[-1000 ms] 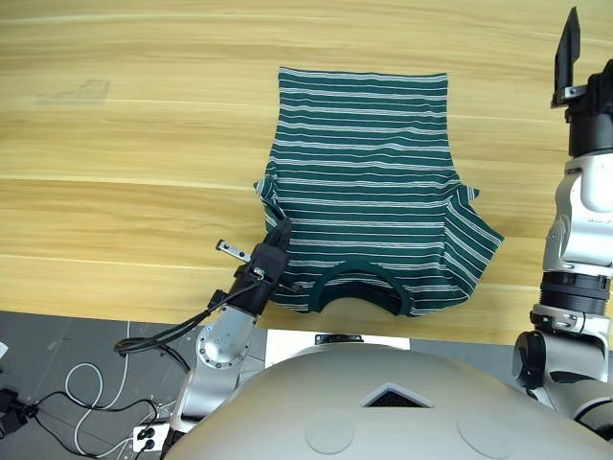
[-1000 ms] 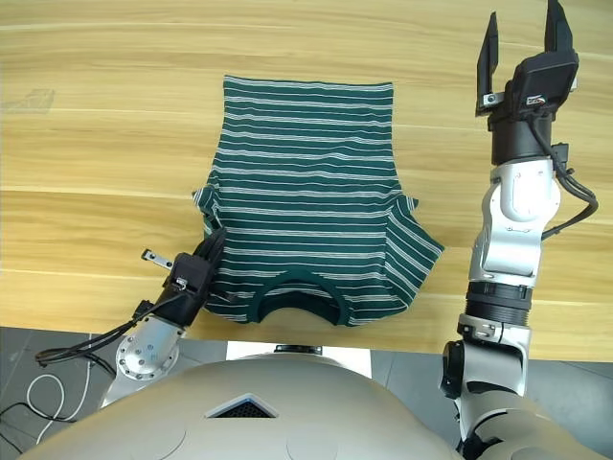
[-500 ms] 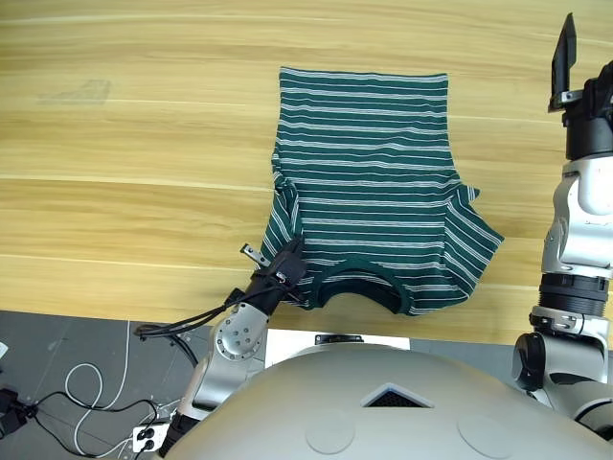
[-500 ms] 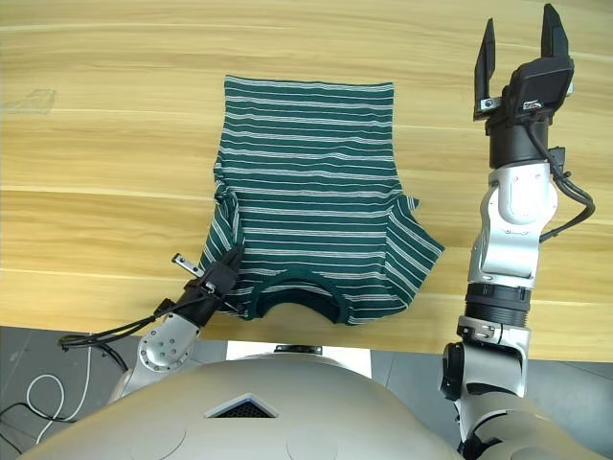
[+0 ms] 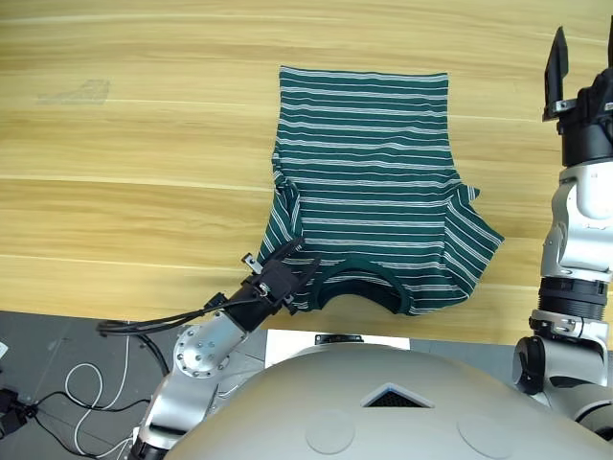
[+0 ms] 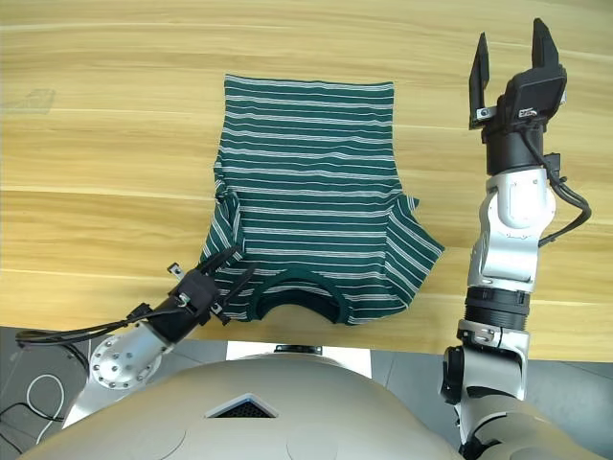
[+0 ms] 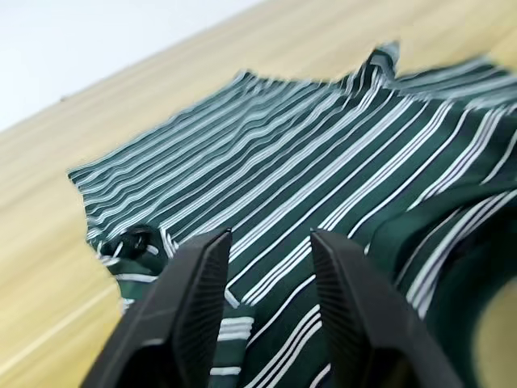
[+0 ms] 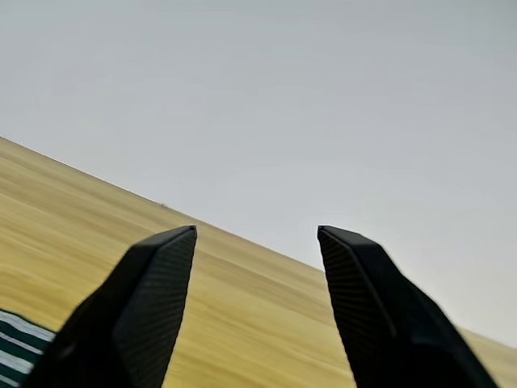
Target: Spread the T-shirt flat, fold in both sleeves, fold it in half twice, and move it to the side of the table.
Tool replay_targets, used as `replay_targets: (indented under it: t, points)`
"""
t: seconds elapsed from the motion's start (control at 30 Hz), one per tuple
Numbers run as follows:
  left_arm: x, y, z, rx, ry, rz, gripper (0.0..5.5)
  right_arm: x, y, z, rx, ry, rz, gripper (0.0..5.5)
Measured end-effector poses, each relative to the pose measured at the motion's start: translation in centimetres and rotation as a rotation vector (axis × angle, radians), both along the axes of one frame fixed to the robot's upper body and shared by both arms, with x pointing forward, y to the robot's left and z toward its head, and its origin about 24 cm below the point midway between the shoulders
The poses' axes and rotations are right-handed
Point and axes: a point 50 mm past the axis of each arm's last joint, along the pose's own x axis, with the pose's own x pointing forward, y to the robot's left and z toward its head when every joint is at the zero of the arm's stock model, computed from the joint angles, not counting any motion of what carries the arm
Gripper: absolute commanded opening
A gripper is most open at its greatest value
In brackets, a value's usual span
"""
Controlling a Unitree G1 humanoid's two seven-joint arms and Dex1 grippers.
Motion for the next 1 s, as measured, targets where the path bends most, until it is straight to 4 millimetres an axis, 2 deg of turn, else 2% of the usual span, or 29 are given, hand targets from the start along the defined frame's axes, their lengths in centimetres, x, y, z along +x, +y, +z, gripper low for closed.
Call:
replay_targets:
  t: [0.1,0.17,0.2,0.23,0.33,0.43,0.47,0.57,0.67,0.8,0.97,1.0]
  points:
    - [0.5,1.2,2.4,-0.109,-0.038,0.027,2.88,-1.2,-0.9,-1.4,0.103,0.150,0.101,2.78]
    - [1.3,2.8,3.7,-0.187,-0.067,0.117,2.92,-2.7,-1.8,-2.7,0.168,0.282,0.184,2.78]
    - [2.1,4.0,4.3,-0.229,-0.094,0.213,2.92,-3.6,-2.3,-3.3,0.247,0.349,0.246,2.78]
    - [3.2,6.2,4.9,-0.249,-0.141,0.370,2.92,-4.9,-3.0,-4.0,0.348,0.426,0.315,2.78]
    - [3.9,10.3,5.5,-0.276,-0.177,0.650,2.92,-8.3,-5.0,-4.9,0.448,0.573,0.438,2.78]
    - [3.5,11.7,5.7,-0.293,-0.182,0.761,2.92,-10.7,-6.3,-6.1,0.417,0.741,0.455,2.78]
    - [3.2,11.9,5.6,-0.294,-0.171,0.773,2.92,-11.4,-6.6,-6.7,0.387,0.801,0.449,2.78]
    - [2.8,11.7,5.6,-0.295,-0.156,0.777,2.94,-12.9,-6.1,-8.2,0.344,0.911,0.488,2.33]
    - [2.6,11.5,5.4,-0.303,-0.137,0.770,2.94,-13.4,-5.7,-9.0,0.296,0.946,0.504,1.76]
    - [2.3,10.9,5.1,-0.321,-0.117,0.745,2.94,-12.4,-6.6,-9.9,0.249,0.948,0.396,1.01]
    - [1.9,10.8,4.6,-0.339,-0.093,0.763,2.94,-11.6,-6.9,-10.0,0.201,0.933,0.374,0.05]
    - [1.9,10.7,4.6,-0.343,-0.092,0.760,2.94,-11.4,-6.9,-10.1,0.198,0.929,0.373,0.01]
